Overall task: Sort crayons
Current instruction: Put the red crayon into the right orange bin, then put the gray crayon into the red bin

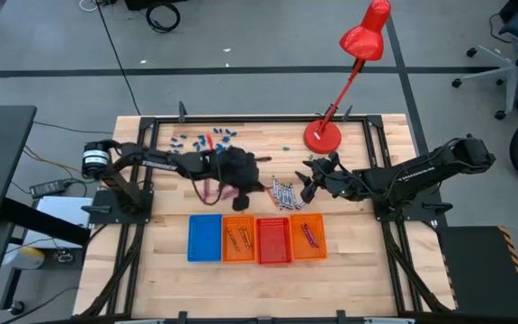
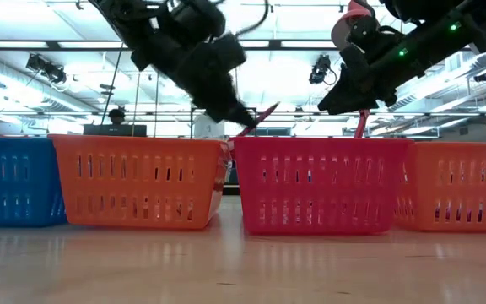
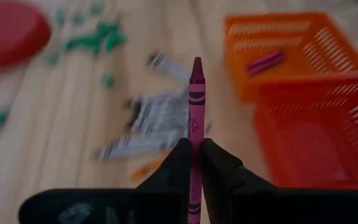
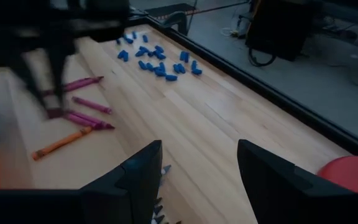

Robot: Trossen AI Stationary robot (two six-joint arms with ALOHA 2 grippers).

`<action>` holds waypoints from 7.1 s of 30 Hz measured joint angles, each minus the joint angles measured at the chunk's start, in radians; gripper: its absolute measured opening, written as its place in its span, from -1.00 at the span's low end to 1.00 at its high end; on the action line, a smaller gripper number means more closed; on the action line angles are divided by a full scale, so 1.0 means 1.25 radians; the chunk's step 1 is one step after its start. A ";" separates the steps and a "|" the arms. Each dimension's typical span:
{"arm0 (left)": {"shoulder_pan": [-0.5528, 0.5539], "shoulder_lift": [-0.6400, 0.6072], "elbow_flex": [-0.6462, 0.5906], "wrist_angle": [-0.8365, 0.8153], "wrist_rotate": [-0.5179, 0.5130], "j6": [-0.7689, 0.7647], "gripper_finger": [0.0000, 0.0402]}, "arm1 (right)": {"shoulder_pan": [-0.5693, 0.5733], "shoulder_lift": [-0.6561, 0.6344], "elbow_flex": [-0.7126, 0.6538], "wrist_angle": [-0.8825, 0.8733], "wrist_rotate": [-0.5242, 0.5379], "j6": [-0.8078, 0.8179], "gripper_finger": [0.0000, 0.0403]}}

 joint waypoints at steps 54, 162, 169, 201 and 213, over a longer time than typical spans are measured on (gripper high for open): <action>-0.090 0.241 0.000 0.887 0.030 -0.066 -0.75 | 0.173 0.050 0.000 0.145 -0.102 -0.083 0.02; 0.243 -0.589 -0.278 0.001 0.191 -0.067 -0.10 | -0.149 0.368 0.382 -0.574 -0.449 0.353 -0.36; 0.228 -0.590 -0.278 -0.025 0.173 -0.066 -0.10 | -0.178 0.518 0.558 -0.578 -0.413 0.225 -0.36; 0.231 -0.589 -0.278 -0.029 0.077 -0.016 -0.10 | -0.230 0.721 0.765 -0.700 -0.519 0.165 -0.51; 0.231 -0.589 -0.278 -0.030 0.076 -0.003 -0.10 | -0.271 0.720 0.765 -0.647 -0.519 0.067 -0.97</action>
